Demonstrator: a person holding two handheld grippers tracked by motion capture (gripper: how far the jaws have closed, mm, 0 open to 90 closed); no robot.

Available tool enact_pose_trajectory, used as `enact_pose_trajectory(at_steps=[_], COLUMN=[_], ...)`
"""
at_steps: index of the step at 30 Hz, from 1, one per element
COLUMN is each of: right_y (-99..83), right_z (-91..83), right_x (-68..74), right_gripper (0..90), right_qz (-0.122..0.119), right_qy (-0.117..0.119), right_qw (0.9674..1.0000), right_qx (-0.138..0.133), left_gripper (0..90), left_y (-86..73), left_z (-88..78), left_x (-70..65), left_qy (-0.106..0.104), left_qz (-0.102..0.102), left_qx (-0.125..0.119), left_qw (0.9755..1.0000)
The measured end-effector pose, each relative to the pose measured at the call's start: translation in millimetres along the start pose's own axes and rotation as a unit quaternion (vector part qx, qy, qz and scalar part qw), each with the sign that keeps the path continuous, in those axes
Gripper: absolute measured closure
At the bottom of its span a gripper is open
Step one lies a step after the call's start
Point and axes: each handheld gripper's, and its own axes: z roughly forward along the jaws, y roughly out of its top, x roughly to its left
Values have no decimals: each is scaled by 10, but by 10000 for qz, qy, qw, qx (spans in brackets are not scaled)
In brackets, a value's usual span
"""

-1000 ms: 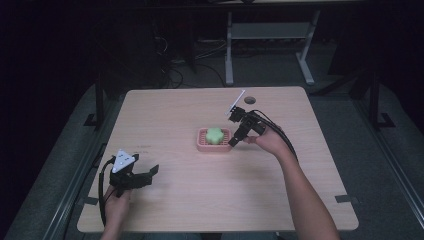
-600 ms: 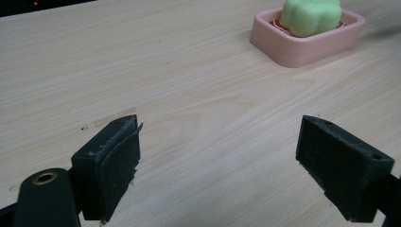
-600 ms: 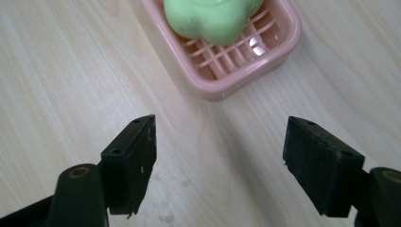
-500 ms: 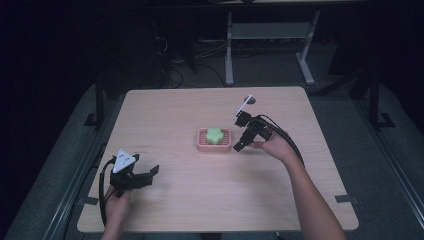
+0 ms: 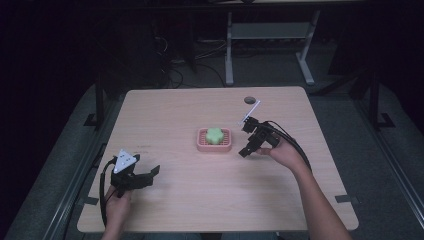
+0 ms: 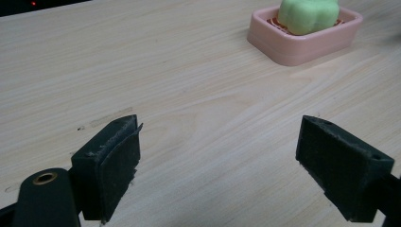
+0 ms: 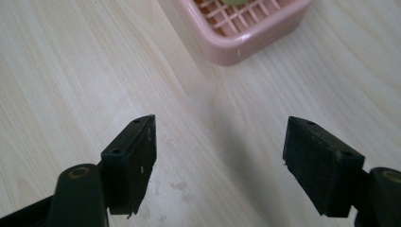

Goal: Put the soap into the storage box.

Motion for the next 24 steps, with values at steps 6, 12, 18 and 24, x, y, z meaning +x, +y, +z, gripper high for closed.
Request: enact_pose_trajectory(at_steps=[6, 12, 18, 24], right_y=[-154, -293, -426, -530], right_z=[-22, -41, -56, -71], right_x=[-7, -8, 6, 15], right_gripper=[260, 261, 261, 260], right_qz=[66, 127, 160, 175], right_qy=[9, -5, -4, -31], right_qw=[10000, 9999, 9998, 9997], right_qx=[-42, -41, -141, -148], left_gripper=[142, 142, 142, 142], left_y=[-2, -3, -3, -2], left_z=[0, 3, 9, 7], left_x=[-8, -15, -28, -38], left_qy=[6, 2, 2, -4], left_qz=[-6, 24, 35, 42], left_qx=[6, 27, 35, 41], left_qw=[10000, 10000, 10000, 10000])
